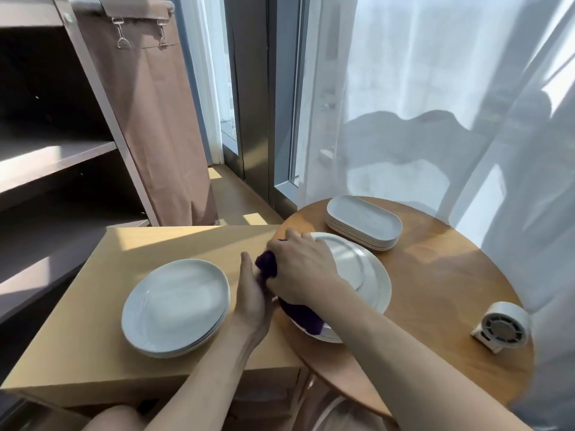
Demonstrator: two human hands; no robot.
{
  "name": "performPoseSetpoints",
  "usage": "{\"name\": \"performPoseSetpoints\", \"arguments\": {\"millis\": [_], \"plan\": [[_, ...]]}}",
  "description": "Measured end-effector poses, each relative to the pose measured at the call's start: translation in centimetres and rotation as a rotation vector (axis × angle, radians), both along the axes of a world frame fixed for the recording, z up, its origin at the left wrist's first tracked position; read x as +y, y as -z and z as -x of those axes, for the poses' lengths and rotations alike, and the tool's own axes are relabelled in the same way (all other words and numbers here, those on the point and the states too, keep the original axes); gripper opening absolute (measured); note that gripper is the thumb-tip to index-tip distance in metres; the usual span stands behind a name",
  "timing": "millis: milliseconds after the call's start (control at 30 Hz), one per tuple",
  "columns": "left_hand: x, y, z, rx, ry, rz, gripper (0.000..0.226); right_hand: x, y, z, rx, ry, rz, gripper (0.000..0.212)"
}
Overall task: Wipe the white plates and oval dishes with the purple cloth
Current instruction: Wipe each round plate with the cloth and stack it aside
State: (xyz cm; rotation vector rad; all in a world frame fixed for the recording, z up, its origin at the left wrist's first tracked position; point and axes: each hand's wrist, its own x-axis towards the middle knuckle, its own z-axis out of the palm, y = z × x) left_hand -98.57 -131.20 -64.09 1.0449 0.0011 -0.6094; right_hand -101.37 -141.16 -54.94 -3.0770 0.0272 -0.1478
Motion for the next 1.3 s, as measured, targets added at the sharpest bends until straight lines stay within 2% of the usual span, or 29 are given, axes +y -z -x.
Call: {"name": "performPoseSetpoints", "arguments": {"millis": [100, 267, 400, 533, 667, 767, 933, 1067, 1167, 1233, 1300], "plan": [[0.0, 0.5, 0.6, -0.053, -0.022, -0.057, 0.074, -0.7, -0.4, -3.1, 0.072, 0.062, -0.004, 0.038], [-0.6, 0.1, 1.0, -0.214, -0.014, -0.163, 0.047, -2.6, -0.7, -7.8, 0.224, 0.204, -0.092, 0.045], [-0.6, 0.1, 1.4, -0.203, 0.000, -0.200, 0.051, -5.1, -0.4, -9.3, 0.251, 0.301, -0.196, 0.037], [-0.5, 0.1, 1.5, -0.218, 0.041, -0.229, 0.045, -8.5, -0.3, -9.0, 0.235, 0.412, -0.301, 0.032], [-0.6, -0.2, 1.6, -0.176, 0.022, -0.215, 0.048, -11.9, -0.2, -7.1, 0.169, 0.492, -0.501, 0.018], [-0.7, 0.0, 1.6, -0.163, 0.015, -0.215, 0.048, -13.6, 0.2, -4.9, 0.093, 0.517, -0.646, 0.016], [-0.7, 0.2, 1.5, -0.170, 0.001, -0.218, 0.049, -13.8, 2.5, -0.6, -0.141, 0.490, -0.620, 0.013], [-0.8, -0.2, 1.4, -0.177, -0.001, -0.217, 0.057, -13.5, 4.4, 3.3, -0.335, 0.607, -0.756, 0.026], [-0.9, 0.0, 1.3, -0.186, -0.011, -0.242, 0.054, -12.6, 5.4, 6.5, -0.458, 0.644, -0.870, 0.022], [-0.9, 0.1, 1.1, -0.185, -0.013, -0.259, 0.047, -11.3, 6.0, 8.2, -0.489, 0.636, -0.855, 0.025], [-1.0, -0.1, 1.0, -0.171, -0.009, -0.281, 0.046, -9.5, 6.4, 9.6, -0.479, 0.549, -0.765, 0.038]]}}
